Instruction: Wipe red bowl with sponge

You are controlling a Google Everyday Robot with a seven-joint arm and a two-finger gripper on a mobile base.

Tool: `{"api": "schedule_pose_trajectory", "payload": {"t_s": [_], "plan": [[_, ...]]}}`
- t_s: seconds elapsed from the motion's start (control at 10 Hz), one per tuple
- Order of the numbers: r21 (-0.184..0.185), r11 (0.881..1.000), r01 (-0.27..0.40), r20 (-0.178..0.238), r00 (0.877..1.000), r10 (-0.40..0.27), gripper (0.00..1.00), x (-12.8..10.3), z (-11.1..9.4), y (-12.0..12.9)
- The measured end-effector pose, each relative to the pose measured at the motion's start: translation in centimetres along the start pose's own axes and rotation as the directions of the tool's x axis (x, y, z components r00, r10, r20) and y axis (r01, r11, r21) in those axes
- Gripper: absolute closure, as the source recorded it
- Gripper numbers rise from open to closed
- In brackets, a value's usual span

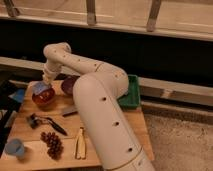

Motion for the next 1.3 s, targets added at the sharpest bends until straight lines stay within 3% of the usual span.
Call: {"api": "schedule_pose_trajectory", "payload": {"t_s": [0.3, 0.6, 0.8, 1.2, 1.3], "plan": [[-0.043, 0.999, 0.006, 0.001, 1.000, -0.006, 1.00, 1.4, 0.1, 2.1], [-0.043, 0.999, -0.018, -0.036, 0.999, 0.017, 1.00, 3.3, 0.7, 3.8], [-0.017, 0.999, -0.035, -0.044, 0.998, 0.035, 1.00, 3.7, 0.5, 2.2], [0.054, 0.997, -0.059, -0.053, 0.997, 0.062, 1.00, 2.7, 0.3, -3.9], [0.057, 0.996, -0.063, -0.046, 0.997, 0.065, 1.00, 2.4, 0.3, -4.6]]}}
